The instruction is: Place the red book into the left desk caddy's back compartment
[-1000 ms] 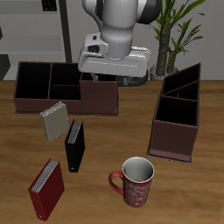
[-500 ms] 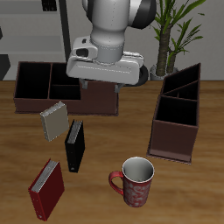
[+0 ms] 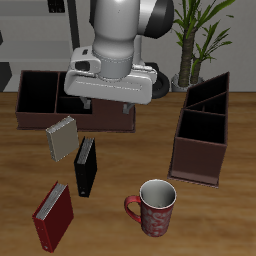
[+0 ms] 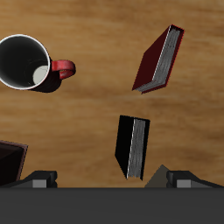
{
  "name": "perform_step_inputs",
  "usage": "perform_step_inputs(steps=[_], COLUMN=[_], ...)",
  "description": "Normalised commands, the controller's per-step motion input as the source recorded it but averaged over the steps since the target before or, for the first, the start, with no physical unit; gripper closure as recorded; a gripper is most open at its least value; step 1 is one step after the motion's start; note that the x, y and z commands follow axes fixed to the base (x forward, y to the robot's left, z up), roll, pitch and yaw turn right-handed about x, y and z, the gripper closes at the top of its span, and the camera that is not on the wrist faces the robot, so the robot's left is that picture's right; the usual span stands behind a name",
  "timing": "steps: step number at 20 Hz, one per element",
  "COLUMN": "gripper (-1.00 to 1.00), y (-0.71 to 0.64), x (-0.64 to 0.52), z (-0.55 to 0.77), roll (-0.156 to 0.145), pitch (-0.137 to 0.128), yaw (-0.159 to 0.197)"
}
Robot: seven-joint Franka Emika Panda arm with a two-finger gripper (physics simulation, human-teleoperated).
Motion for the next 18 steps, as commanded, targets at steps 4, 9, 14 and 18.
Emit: perform_step_inputs(steps=[4, 9, 14, 18], gripper=[-1.00, -1.00, -1.00, -1.00], y=[-0.22, -0.16, -0.26, -0.35], x=[0.34, 0.24, 0.30, 0.29], z=[0.05, 0.02, 0.02, 0.03], roll=[0.008, -0.008, -0.018, -0.028], pitch=[-0.011, -0.016, -0.014, -0.014], yaw=[0.053, 0.008, -0.013, -0.032])
